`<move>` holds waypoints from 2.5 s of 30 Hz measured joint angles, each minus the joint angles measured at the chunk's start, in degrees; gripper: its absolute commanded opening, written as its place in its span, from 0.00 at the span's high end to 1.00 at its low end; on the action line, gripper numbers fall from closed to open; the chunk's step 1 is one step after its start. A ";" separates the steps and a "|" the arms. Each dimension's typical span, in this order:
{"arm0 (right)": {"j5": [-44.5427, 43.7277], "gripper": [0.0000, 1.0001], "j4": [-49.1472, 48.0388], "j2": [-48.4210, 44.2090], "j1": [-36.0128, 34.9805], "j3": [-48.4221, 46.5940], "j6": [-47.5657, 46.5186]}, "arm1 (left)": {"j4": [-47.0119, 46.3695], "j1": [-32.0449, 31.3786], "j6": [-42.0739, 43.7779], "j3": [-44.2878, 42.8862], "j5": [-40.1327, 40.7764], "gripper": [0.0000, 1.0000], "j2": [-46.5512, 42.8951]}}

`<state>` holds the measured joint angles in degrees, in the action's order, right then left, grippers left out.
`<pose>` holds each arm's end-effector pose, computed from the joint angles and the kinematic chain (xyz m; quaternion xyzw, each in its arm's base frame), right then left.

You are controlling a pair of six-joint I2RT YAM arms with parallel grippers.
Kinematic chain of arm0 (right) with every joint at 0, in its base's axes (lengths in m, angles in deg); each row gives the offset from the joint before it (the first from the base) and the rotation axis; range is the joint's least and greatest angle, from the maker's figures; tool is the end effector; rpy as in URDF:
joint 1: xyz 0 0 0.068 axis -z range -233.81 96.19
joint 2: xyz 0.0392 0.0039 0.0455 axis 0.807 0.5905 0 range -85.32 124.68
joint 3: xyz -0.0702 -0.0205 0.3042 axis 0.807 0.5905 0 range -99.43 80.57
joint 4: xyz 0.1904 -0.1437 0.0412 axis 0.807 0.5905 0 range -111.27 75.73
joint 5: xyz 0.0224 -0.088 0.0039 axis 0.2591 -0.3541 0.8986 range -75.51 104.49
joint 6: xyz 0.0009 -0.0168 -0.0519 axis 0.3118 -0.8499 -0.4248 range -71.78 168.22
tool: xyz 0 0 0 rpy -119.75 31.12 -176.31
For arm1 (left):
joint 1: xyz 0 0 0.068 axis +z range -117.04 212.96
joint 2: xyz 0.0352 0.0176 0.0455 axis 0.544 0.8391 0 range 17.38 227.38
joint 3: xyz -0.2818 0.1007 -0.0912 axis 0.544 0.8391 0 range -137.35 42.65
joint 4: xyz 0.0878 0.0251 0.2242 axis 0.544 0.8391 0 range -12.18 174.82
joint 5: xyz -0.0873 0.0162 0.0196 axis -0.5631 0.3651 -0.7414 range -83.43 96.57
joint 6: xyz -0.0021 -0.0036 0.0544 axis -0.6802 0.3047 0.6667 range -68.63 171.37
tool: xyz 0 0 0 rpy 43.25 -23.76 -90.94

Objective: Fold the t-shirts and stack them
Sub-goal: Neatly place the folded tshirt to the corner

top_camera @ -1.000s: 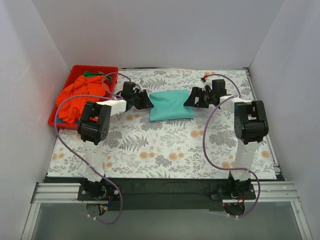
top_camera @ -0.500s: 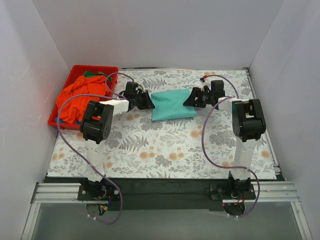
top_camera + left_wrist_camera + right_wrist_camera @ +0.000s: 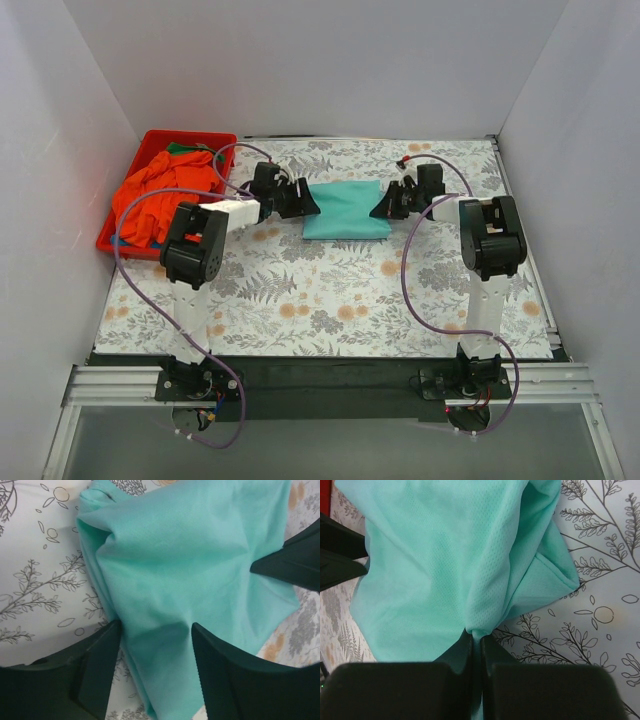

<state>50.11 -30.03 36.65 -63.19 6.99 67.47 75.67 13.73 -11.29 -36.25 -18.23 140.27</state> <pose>0.4457 0.0953 0.1784 -0.0556 0.8696 0.3684 0.3241 0.4374 -0.1687 0.1858 -0.2485 0.8608 -0.4092 0.1726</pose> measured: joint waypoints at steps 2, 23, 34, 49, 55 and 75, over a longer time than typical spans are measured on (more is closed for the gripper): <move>-0.63 0.99 1.46 0.00 0.07 -0.87 -0.26 | 0.02 -0.35 0.04 0.50 0.39 0.36 -0.96; -24.57 0.99 32.72 5.57 7.45 -31.12 -16.68 | 0.37 2.89 1.38 14.32 5.57 0.28 -17.70; -36.59 0.99 41.72 13.29 12.66 -43.87 -24.70 | -0.09 4.13 1.36 15.76 5.73 0.28 -18.53; -49.64 0.99 40.06 18.45 16.50 -55.78 -33.03 | -0.46 4.50 1.36 15.78 5.75 0.28 -18.53; -53.16 0.98 37.22 18.82 16.41 -56.04 -35.12 | -0.44 4.50 1.36 15.78 5.75 0.28 -18.53; -53.51 0.02 22.16 5.99 16.13 -35.67 -30.71 | -1.57 4.50 1.33 18.32 6.14 0.28 -21.29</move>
<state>-3.40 -7.86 42.64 -47.06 -28.68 36.76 74.09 18.24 -9.95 -17.93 -12.09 118.99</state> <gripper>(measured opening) 0.983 0.716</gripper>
